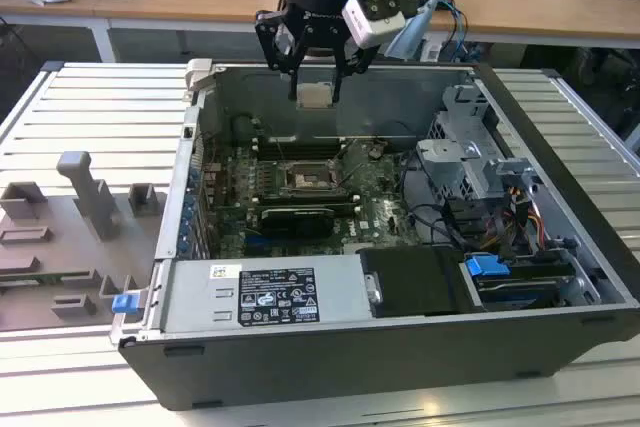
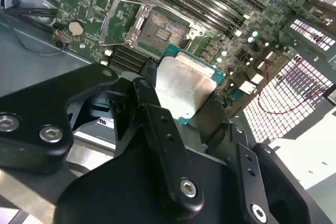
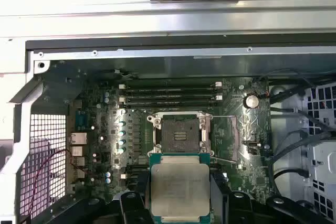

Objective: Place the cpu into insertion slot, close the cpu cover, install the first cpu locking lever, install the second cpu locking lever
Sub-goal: 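Place the cpu into insertion slot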

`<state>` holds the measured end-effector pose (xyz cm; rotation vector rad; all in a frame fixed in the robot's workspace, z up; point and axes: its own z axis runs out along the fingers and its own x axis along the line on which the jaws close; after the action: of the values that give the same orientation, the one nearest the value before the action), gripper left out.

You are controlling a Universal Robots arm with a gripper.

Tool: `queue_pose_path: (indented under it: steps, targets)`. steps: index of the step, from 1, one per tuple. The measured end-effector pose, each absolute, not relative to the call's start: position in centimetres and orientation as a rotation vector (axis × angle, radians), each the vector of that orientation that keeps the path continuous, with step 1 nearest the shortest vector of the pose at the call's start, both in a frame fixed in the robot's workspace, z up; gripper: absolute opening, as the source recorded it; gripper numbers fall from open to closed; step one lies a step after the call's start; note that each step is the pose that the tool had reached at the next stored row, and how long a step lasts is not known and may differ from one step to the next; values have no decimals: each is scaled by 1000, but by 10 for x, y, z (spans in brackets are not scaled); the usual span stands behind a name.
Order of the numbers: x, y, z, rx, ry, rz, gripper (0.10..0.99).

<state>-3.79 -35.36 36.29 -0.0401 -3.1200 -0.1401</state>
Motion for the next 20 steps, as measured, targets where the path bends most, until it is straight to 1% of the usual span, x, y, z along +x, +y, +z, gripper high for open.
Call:
queue_pose_path:
  steps: [20]
  targets:
    - [-38,-354,363,-181,-3119,-141,541]
